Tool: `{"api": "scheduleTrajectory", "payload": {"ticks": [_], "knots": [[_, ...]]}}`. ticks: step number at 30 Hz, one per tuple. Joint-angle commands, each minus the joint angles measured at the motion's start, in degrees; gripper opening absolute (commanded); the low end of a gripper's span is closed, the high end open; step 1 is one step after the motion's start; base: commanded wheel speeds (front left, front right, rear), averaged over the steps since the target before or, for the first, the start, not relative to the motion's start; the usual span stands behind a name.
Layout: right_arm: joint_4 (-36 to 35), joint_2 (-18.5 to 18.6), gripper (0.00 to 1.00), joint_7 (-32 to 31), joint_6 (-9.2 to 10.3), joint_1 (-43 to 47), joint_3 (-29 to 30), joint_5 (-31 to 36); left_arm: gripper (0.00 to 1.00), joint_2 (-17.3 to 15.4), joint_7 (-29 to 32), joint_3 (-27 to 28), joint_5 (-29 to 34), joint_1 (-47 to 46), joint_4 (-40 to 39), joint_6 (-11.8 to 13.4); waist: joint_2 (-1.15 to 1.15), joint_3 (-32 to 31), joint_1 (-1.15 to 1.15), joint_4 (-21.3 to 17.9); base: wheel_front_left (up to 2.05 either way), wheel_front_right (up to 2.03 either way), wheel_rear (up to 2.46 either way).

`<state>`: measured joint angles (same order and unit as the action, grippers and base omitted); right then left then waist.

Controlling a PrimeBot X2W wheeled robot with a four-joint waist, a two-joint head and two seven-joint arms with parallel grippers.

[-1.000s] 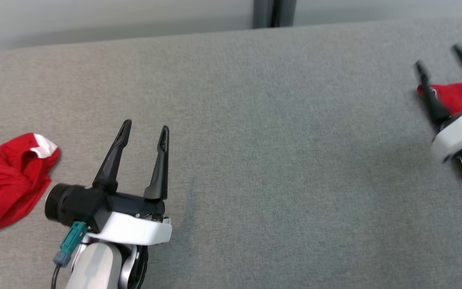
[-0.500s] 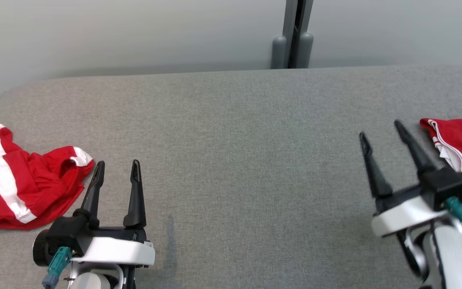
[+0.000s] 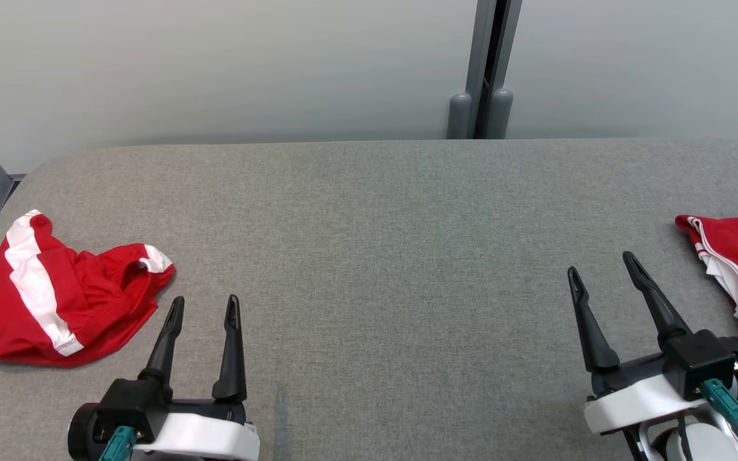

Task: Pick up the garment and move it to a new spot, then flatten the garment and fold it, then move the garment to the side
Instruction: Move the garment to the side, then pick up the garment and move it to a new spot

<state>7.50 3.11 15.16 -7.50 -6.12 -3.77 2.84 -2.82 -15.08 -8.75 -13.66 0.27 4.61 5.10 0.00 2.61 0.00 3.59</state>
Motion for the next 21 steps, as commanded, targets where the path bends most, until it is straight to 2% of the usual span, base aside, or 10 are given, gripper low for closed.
{"api": "scheduleTrajectory", "payload": {"ticks": [1, 21], "knots": [[-0.51, 0.04, 1.0, 0.05, 0.02, 0.77, 0.48, 0.24, 1.0, -0.19, 0.0, -0.09, 0.26, 0.44, -0.04, 0.16, 0.0, 0.06, 0.0, 0.0, 0.0, 0.0, 0.0], [0.23, -0.11, 1.0, 0.05, 0.02, 0.75, 0.47, -1.42, 1.0, -0.19, 0.0, -0.83, 0.49, -0.19, 0.94, -0.42, 0.0, 0.1, 0.0, -0.3, 0.0, 0.0, 0.0]]}}
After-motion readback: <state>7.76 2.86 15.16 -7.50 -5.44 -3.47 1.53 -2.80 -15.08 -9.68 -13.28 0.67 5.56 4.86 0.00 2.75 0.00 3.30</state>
